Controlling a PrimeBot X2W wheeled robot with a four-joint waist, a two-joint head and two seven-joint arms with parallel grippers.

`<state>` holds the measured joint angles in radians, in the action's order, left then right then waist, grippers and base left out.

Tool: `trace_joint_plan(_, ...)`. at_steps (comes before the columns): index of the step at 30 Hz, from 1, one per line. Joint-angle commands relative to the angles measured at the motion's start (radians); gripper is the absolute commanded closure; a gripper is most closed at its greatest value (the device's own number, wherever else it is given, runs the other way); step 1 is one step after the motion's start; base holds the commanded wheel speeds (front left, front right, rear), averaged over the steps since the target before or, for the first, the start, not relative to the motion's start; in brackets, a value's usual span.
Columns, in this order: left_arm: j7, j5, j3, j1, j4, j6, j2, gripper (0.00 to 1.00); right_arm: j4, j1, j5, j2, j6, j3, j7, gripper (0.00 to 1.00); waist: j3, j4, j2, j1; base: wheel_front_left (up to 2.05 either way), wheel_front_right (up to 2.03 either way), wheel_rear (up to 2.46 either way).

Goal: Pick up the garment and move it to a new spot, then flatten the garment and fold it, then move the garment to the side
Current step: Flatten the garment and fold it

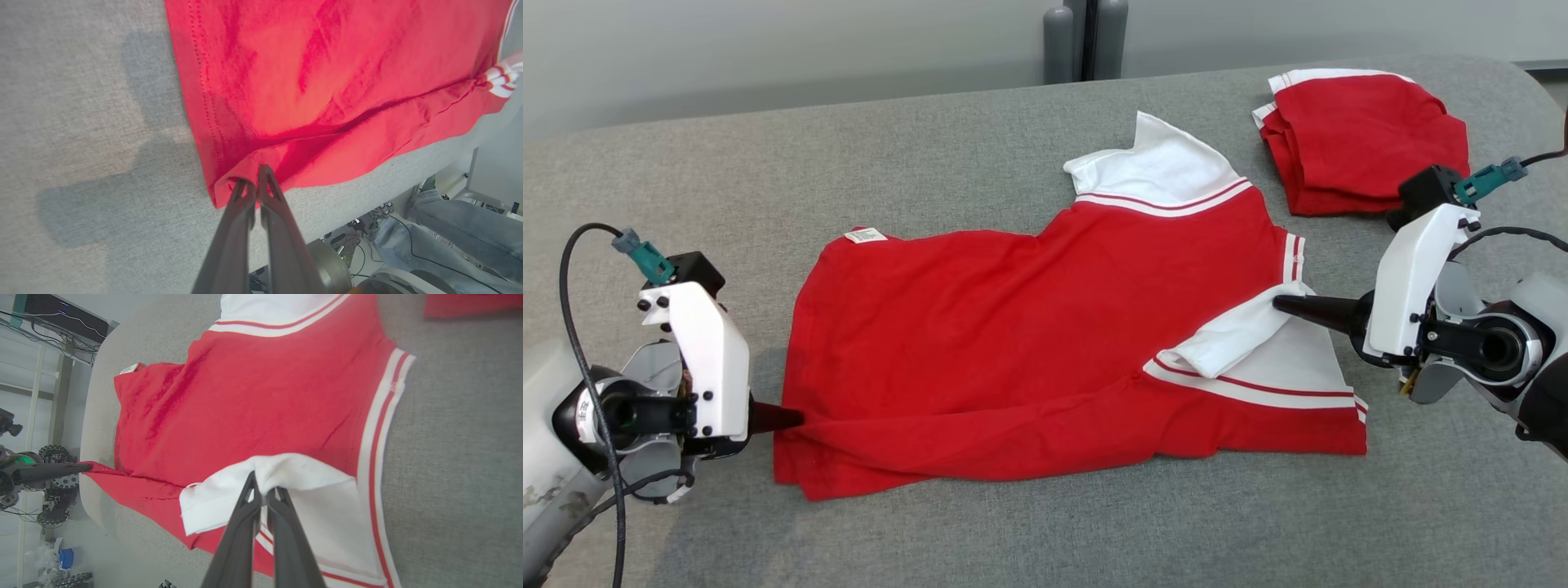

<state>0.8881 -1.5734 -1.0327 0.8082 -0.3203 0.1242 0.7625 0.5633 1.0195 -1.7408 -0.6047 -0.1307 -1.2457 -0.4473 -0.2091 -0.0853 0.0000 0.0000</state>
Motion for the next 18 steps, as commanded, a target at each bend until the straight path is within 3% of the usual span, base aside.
trace_joint_plan(1,-0.006,0.007,-0.001,0.025,-0.012,-0.008,-0.011,1.0,0.022,0.006,0.018,0.007,0.0,-0.004,0.009,1.0,-0.005,-0.001,0.0,0.0,0.0,0.0,0.0)
trace_joint_plan(6,-0.025,0.02,0.001,0.025,-0.04,-0.024,-0.025,1.0,0.047,0.009,0.045,0.027,0.0,0.0,0.039,1.0,-0.006,-0.003,0.0,0.0,0.0,0.0,0.0)
trace_joint_plan(7,-0.026,0.02,0.003,0.025,-0.045,-0.029,-0.03,0.87,0.051,0.007,0.05,0.029,0.0,0.002,0.049,0.87,-0.005,-0.003,0.0,0.0,0.0,0.0,0.0)
trace_joint_plan(8,-0.026,0.02,0.003,0.025,-0.045,-0.029,-0.03,0.87,0.051,0.007,0.05,0.029,0.0,0.002,0.049,0.87,-0.005,-0.003,0.0,0.0,0.0,0.0,0.0)
trace_joint_plan(9,-0.028,0.02,0.003,0.024,-0.051,-0.031,-0.034,0.63,0.052,0.004,0.055,0.032,0.0,0.003,0.056,0.68,-0.003,-0.003,0.0,0.0,0.0,0.0,0.0)
trace_joint_plan(10,-0.028,0.02,0.003,0.023,-0.057,-0.035,-0.036,0.25,0.051,0.002,0.059,0.036,0.0,0.006,0.066,0.22,-0.001,-0.003,0.0,0.0,0.0,0.0,0.0)
trace_joint_plan(11,-0.029,0.02,0.003,0.023,-0.062,-0.038,-0.037,0.0,0.047,-0.001,0.065,0.038,0.0,0.01,0.077,0.0,0.001,-0.003,0.0,0.0,0.0,0.0,0.0)
trace_joint_plan(18,-0.084,0.047,0.017,0.027,-0.076,-0.065,-0.029,0.0,0.006,-0.028,0.136,0.02,0.0,0.045,0.238,0.0,0.026,0.007,0.0,0.0,0.0,0.0,0.0)
